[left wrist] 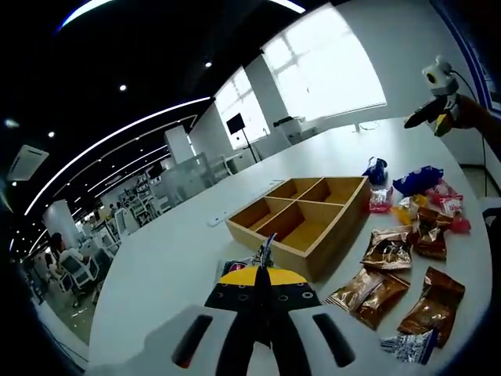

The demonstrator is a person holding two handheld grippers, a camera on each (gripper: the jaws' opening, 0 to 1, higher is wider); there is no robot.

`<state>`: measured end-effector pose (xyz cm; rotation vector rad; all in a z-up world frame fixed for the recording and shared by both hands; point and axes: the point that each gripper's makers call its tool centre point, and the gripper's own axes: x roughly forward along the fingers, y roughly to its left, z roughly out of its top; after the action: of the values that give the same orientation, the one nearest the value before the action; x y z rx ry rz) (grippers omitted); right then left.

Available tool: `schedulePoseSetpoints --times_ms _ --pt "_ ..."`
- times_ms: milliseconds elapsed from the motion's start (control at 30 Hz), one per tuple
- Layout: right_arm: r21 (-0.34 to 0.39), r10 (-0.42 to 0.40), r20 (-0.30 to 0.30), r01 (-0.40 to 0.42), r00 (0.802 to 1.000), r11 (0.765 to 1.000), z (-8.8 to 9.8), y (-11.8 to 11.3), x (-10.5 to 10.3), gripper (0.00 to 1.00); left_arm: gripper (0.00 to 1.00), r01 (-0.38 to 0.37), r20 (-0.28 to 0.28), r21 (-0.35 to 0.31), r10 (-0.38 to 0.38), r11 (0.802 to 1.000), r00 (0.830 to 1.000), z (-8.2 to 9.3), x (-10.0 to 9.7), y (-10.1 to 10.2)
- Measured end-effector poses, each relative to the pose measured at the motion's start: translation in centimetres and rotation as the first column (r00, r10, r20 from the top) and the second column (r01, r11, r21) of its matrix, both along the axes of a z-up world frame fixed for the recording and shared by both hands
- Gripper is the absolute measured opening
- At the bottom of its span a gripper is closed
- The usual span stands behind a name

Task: Pick up the scattered marshmallows, QQ candies, Oreo cookies, and mixed nuts on the table and sort them into separate containers

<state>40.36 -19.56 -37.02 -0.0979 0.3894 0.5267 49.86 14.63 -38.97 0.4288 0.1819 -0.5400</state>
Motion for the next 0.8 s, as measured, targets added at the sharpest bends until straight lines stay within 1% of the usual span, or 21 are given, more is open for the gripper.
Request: schedulePoseSetpoints --times_ms 200,600,800 --pt "0.000 0.001 -0.001 -0.001 1.000 1.000 -0.1 0.0 0.0 0.75 0.06 -0.001 0.014 -0.001 0.001 1.000 1.000 0.8 0.2 0.1" --pt "0.000 0.000 -0.001 0.000 1.000 1.000 -0.1 0.0 -0.2 0.75 0.06 -0.001 0.054 -0.003 0.002 1.000 0.999 3.1 0.9 0.0" --pt "0.001 -0.003 -0.002 0.003 1.000 1.000 -0.1 -0.1 -0.2 0.75 0.06 0.003 0.071 0.006 -0.003 1.000 0.997 4.0 1.3 -0.1"
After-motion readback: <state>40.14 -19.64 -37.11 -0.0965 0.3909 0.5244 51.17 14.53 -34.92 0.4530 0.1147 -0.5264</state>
